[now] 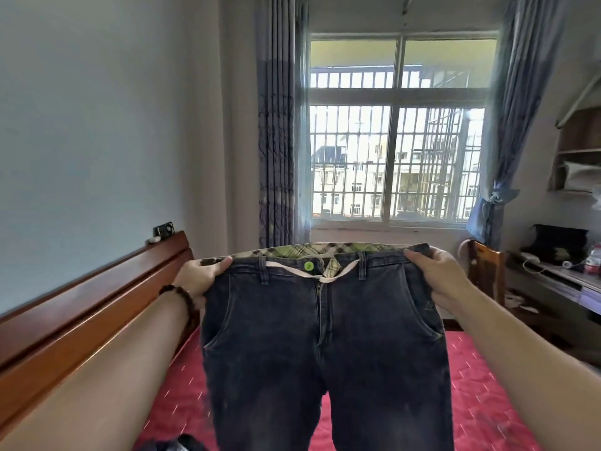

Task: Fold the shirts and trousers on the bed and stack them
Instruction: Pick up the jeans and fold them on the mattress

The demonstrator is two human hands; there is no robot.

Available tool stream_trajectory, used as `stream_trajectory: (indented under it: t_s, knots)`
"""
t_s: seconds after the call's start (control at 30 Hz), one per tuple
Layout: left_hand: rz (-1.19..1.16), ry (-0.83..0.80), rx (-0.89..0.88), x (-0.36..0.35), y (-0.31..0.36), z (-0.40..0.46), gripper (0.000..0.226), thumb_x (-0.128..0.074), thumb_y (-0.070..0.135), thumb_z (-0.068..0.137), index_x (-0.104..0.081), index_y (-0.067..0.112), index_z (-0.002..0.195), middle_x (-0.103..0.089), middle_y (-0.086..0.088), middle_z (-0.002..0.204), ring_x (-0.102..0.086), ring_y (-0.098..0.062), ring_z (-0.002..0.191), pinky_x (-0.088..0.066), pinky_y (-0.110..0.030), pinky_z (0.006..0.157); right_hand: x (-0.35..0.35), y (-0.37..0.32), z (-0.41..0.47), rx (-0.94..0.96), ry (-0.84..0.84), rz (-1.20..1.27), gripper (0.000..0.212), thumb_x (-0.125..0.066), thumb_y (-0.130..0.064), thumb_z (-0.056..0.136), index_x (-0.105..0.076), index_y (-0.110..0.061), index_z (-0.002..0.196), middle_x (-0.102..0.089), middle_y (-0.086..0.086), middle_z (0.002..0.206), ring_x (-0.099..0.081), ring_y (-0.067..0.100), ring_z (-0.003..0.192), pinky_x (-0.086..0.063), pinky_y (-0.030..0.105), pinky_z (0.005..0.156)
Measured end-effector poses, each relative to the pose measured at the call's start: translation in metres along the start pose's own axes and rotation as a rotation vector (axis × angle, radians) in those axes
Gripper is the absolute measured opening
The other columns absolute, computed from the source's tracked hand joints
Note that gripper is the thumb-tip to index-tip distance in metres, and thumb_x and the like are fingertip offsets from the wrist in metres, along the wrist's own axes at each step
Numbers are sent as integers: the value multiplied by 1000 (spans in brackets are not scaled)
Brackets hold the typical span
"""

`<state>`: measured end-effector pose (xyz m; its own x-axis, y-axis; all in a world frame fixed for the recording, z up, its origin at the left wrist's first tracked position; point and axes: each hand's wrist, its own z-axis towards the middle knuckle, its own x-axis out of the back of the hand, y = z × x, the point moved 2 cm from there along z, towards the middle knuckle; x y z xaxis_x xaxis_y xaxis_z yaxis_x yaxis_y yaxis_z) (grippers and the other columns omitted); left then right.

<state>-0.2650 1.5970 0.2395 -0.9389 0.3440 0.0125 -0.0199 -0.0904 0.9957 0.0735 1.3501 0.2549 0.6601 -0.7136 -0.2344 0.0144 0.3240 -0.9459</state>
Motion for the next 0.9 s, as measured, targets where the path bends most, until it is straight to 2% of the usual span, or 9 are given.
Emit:
stream_trajectory:
  t_s: [0.1, 0.2, 0.33, 0.43, 0.5, 0.6, 0.7, 0.8, 0.9]
  knots:
    - [-131, 99, 89, -36, 1, -12, 47, -75, 36, 82, -65, -4, 102, -68, -17, 107, -67, -32, 95, -54, -46, 89, -20, 14, -1, 35, 269, -73, 9, -70, -16, 86, -61, -13, 84, -69, 14, 87, -66, 26, 73, -58, 40, 71]
    - [-359, 86, 110, -82, 10, -32, 36, -79, 35, 77, -65, 3, 85, -71, -20, 85, -69, -36, 79, -54, -61, 79, -58, 18, -19, 54, 282, -36, 10, -70, -22, 85, -62, -17, 84, -70, 12, 89, -66, 26, 76, -56, 36, 67]
    - [-453, -57, -43, -138, 21, -63, 22, -77, 29, 80, -72, 9, 88, -73, -19, 91, -69, -37, 89, -54, -57, 83, -114, 12, -52, 60, 60, 14, 13, -67, -27, 90, -63, -14, 94, -71, 11, 93, -69, 27, 84, -58, 40, 76]
    - [-440, -181, -79, -154, 25, -73, 44, -74, 43, 78, -66, 6, 100, -72, -17, 96, -70, -31, 91, -57, -48, 84, -134, 7, -75, -81, -268, 207, 51, -42, -51, 96, -64, -7, 105, -73, 11, 97, -71, 20, 84, -57, 28, 67]
    - [-363, -271, -137, -154, 27, -79, 64, -75, 54, 66, -63, 8, 109, -71, -14, 100, -70, -26, 92, -57, -45, 85, -133, 2, -81, -137, -451, 235, 74, -20, -62, 95, -65, -6, 112, -72, 9, 109, -68, 16, 101, -55, 24, 79]
    - [-239, -253, -216, -148, 24, -76, 45, -81, 34, 73, -64, 12, 108, -72, -10, 99, -70, -24, 91, -57, -46, 85, -124, -7, -80, -148, -595, 170, 87, -10, -66, 92, -60, -3, 124, -64, 10, 127, -58, 16, 120, -42, 28, 102]
    - [-309, -221, -206, -135, 27, -70, 19, -75, 17, 81, -68, 13, 98, -74, -9, 93, -71, -26, 86, -59, -41, 77, -105, -16, -73, -86, -562, 78, 73, -30, -61, 91, -68, -3, 113, -68, 10, 119, -64, 18, 112, -42, 36, 104]
    - [-374, -264, -179, -118, 39, -66, 6, -70, 12, 85, -71, 12, 91, -74, -12, 90, -72, -27, 81, -59, -40, 71, -80, -30, -58, 145, -317, -193, 60, -62, -56, 71, -64, -21, 120, -63, 6, 127, -59, 17, 117, -41, 40, 105]
    - [-350, -339, -231, -103, 56, -64, 6, -66, 10, 86, -71, 12, 86, -74, -11, 86, -71, -24, 75, -58, -35, 64, -58, -37, -43, 100, -229, -345, 108, -77, -56, 52, -31, -34, 147, -36, 4, 152, -35, 21, 138, -29, 46, 111]
